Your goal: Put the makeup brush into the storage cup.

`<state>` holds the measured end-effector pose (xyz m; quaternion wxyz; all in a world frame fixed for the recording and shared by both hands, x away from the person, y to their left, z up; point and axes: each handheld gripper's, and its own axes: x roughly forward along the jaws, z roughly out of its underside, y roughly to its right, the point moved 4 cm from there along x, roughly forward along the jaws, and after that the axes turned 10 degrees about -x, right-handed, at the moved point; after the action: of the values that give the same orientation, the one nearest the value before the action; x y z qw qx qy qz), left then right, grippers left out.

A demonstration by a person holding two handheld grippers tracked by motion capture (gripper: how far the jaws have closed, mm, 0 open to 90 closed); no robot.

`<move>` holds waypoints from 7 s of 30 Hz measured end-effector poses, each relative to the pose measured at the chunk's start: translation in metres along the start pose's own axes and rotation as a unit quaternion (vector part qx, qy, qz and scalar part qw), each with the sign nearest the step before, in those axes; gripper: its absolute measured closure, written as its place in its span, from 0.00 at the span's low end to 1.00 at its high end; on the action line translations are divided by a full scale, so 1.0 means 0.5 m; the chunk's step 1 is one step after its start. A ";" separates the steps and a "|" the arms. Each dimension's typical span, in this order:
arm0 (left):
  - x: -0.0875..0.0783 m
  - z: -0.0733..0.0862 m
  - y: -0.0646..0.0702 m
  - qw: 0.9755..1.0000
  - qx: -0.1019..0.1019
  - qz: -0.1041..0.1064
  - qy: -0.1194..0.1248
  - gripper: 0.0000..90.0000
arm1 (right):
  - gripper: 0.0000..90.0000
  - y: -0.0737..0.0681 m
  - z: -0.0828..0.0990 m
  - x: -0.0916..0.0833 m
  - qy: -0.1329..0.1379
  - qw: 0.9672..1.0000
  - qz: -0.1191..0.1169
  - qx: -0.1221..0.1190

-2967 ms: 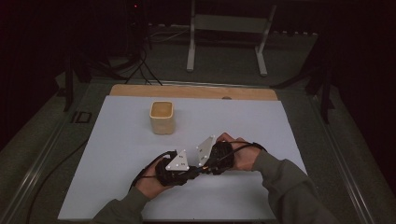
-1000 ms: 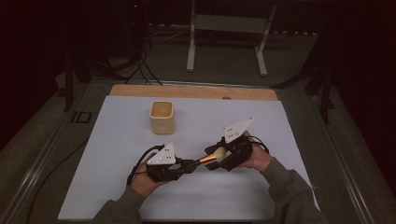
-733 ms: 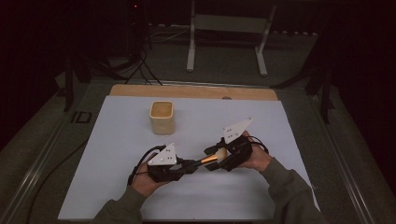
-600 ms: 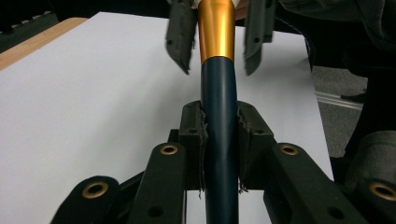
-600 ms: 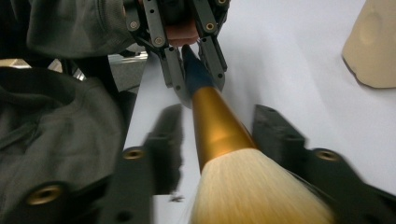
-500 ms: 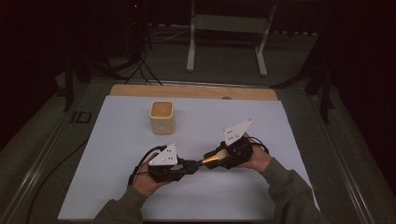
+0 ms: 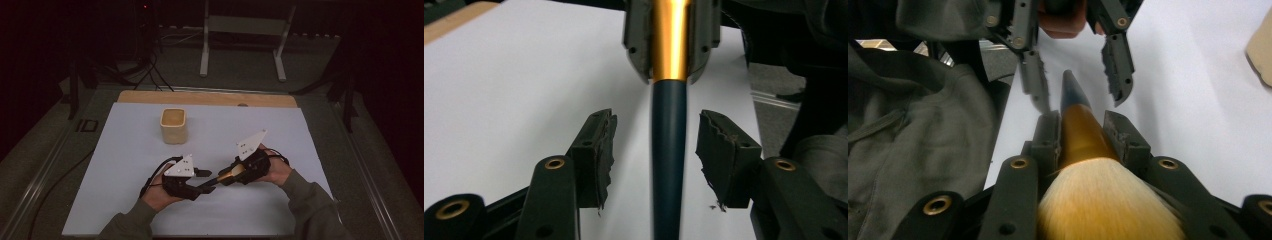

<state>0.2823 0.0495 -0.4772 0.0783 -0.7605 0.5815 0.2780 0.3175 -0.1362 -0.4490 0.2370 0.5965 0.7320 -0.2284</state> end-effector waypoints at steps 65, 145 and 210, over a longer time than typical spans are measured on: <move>-0.035 -0.006 -0.039 0.997 -0.033 -0.066 -0.014 0.83 | 0.32 0.031 0.028 -0.047 0.026 0.994 0.096 0.054; -0.228 -0.032 -0.170 0.925 -0.131 -0.323 0.151 0.83 | 0.15 -0.049 0.170 -0.099 0.103 0.947 0.273 0.138; -0.228 -0.114 -0.285 0.896 -0.147 -0.366 0.206 0.83 | 0.15 -0.052 0.178 -0.106 0.111 0.943 0.278 0.144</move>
<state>0.4141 0.1646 -0.4003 -0.0595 -0.9627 0.2179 0.1492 0.3081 -0.2362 -0.4844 0.1196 0.8257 0.5181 -0.1886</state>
